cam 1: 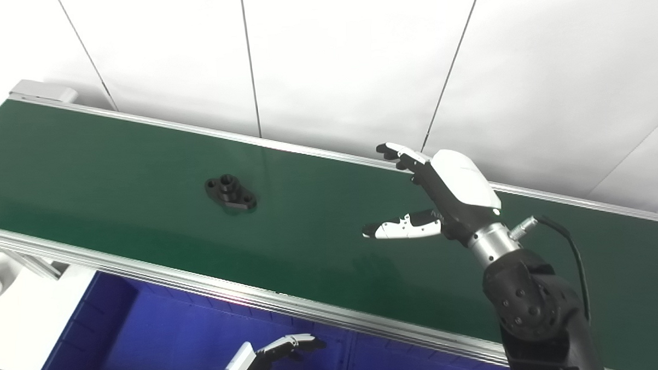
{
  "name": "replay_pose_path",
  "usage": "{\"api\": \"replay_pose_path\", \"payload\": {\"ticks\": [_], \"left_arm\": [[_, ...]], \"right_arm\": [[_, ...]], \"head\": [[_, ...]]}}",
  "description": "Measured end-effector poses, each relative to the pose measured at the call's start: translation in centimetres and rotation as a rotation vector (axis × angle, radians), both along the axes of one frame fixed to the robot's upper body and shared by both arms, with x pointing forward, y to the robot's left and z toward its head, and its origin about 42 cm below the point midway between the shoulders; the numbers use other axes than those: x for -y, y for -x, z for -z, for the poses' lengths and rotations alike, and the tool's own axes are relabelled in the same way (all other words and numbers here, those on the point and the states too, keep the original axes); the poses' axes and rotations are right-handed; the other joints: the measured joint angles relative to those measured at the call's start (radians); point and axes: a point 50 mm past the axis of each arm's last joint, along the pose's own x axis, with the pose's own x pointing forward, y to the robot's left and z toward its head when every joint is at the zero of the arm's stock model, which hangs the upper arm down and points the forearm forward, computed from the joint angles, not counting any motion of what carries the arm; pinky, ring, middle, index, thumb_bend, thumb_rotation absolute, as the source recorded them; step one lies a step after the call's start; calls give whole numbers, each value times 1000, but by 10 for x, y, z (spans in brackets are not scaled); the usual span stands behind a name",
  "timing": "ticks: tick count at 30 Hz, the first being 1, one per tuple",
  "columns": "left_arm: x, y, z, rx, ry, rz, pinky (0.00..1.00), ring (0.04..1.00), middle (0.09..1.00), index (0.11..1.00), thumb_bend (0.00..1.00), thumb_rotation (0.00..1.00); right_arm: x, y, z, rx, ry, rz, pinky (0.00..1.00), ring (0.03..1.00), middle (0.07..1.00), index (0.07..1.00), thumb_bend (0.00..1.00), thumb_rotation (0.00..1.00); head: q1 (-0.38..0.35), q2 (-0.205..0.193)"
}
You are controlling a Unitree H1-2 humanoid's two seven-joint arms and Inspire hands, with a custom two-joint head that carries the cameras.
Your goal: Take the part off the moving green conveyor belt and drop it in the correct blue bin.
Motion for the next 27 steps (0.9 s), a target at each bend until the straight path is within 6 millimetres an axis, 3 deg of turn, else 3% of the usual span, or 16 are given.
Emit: {"api": "replay_pose_path", "payload": {"ticks": [4, 10, 14, 27], "left_arm": [[0, -2, 2, 1, -8, 3, 637, 740, 795, 745, 686, 422], [-1, -7, 2, 12, -13, 0, 637, 738, 794, 741, 692, 427], [-3, -9, 3, -3, -10, -6, 639, 742, 797, 742, 696, 417], [-8, -13, 3, -10, -25, 9, 637, 740, 800, 744, 709, 441]], "right_arm": [[-6, -7, 4, -17, 15, -8, 677, 802, 842, 883, 809, 455], [-24, -15, 8, -32, 31, -21, 707, 826, 856, 895, 800, 473], [-35, -19, 13, -47, 39, -22, 709, 825, 854, 894, 795, 480], [-40, -32, 14, -35, 70, -14, 711, 822, 853, 895, 788, 491]], "head": [[-18, -5], [-109, -17], [-112, -14], [-97, -14]]}}
